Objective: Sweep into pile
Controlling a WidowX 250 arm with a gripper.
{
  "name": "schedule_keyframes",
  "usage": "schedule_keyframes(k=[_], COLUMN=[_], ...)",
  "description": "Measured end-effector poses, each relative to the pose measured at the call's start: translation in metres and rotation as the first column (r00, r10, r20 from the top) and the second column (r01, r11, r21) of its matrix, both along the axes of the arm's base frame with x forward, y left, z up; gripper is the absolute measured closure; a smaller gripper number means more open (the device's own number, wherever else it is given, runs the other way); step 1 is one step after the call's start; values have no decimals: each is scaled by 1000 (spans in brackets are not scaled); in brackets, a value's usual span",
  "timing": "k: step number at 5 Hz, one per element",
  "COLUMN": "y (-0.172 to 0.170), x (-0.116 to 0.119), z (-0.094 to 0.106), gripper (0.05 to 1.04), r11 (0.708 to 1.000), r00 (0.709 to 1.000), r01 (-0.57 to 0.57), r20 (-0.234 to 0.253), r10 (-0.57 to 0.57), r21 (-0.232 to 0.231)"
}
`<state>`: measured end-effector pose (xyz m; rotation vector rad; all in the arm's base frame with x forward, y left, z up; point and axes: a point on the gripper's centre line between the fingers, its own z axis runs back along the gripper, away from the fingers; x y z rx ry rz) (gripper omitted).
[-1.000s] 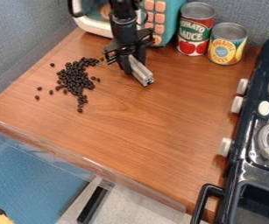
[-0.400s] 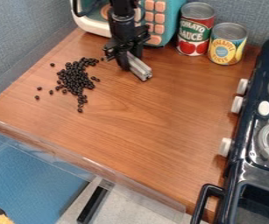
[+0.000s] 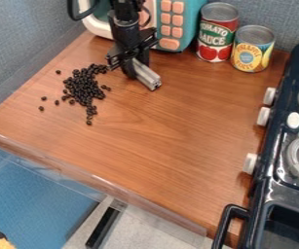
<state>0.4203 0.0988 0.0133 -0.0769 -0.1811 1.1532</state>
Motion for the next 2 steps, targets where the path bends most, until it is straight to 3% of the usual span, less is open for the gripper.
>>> schedule_keyframes(k=[2], y=[7], x=[-17], z=[-1], gripper=[698], r11=[1000], r00=[1000], r01=[-15], r20=[0], r10=[15], r21=[-1])
